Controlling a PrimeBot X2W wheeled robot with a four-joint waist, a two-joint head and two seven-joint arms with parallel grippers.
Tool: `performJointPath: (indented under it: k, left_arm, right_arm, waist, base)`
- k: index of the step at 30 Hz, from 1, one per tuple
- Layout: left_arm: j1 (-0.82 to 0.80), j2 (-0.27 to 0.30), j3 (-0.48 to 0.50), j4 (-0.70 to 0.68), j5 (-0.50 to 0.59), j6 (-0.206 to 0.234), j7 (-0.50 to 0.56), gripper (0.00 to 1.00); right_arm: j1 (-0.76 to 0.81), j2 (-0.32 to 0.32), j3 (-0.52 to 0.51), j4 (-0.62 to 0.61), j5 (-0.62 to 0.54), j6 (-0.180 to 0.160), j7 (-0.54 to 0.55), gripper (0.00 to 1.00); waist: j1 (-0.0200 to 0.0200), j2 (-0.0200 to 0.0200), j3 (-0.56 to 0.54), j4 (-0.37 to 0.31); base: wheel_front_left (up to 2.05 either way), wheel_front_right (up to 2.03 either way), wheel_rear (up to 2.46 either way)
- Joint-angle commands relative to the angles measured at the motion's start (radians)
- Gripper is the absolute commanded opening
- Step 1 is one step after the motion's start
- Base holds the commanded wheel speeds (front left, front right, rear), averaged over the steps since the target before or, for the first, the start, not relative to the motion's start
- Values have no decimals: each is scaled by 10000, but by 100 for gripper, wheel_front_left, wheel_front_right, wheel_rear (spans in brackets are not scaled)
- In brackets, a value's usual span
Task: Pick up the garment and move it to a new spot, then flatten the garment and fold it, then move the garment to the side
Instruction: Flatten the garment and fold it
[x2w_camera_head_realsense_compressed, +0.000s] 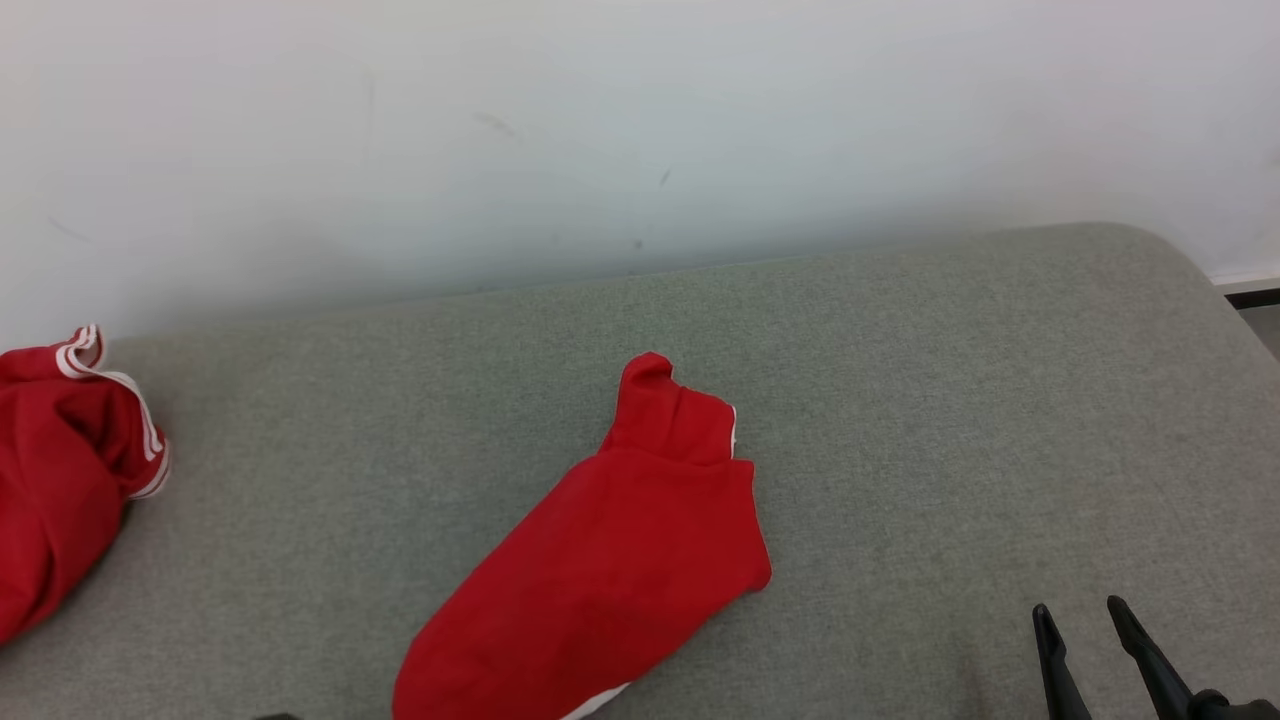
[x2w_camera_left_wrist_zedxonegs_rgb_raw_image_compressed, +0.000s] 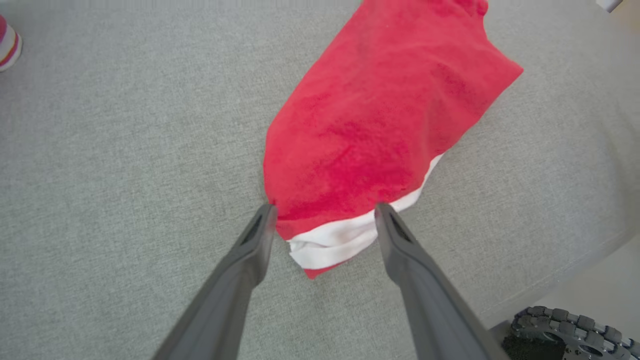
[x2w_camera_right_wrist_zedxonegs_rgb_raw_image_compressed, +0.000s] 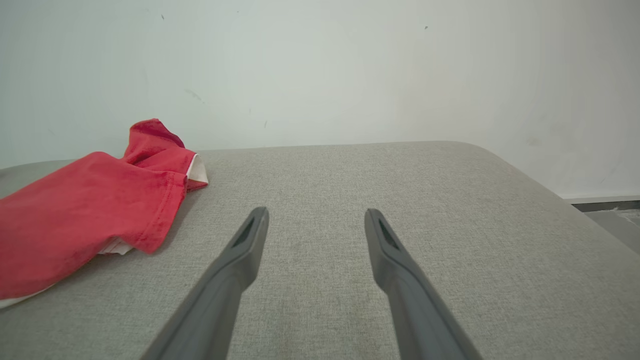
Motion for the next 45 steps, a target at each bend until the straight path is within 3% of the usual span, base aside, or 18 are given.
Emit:
performJointPath:
  k: [1,8,13,18,22,26,33,34,35,36,45]
  left_arm:
    - [-188,30,-23,-72,130,-60,-30,100]
    - [-1625,-659,-769,57,585,-920,-77,100]
    - [-3096,-1711,-1625,978,999,-1798,31,100]
    - [-4540,-2616,-2369,2392,1609,-2363,209,100]
    - [-5476,-3043,-2720,3658,2098,-2628,270,100]
    - [-6154,-3172,-2922,4830,2639,-2582,186,100]
    - [-6617,-3319,-3002,6249,2652,-2773,111,98]
    - [-6682,-3361,-2956,6366,2615,-2792,17,49]
    - [-6737,-3421,-2915,6440,2577,-2801,-57,20]
    - [-6740,-3507,-2878,6467,2469,-2851,-154,0]
    - [-6676,-4282,-2457,5756,1302,-3375,-623,0]
  right_arm:
    - [-95,-88,22,-36,-6,-25,9,100]
    - [-342,-133,180,-8,6,-25,10,100]
    - [-561,-52,260,-37,13,-25,9,100]
    - [-762,115,322,-57,28,-25,10,100]
    - [-901,254,331,-68,23,-25,9,100]
    - [-935,400,283,-74,36,-25,9,100]
    - [-992,544,299,-68,-13,-25,9,100]
    - [-1018,546,294,-66,-18,-25,9,100]
    - [-1041,557,277,-68,-18,-25,9,100]
    - [-1048,568,258,-66,-21,-25,9,100]
    - [-995,504,189,45,-80,-25,9,100]
  waist:
    - [0,-1,31,0]
    - [0,-1,195,-393]
    - [0,-1,464,-891]
    - [0,-1,875,-1454]
    - [0,-1,1254,-1854]
    - [0,-1,1497,-2156]
    - [0,-1,1680,-2363]
    - [0,-1,1697,-2370]
    - [0,-1,1707,-2368]
    - [0,-1,1709,-2357]
    - [0,-1,1504,-2163]
  base:
    - [0,0,0]
    - [0,0,0]
    - [0,0,0]
    - [0,0,0]
    - [0,0,0]
    - [0,0,0]
    - [0,0,0]
    - [0,0,0]
    - [0,0,0]
    - [0,0,0]
    - [0,0,0]
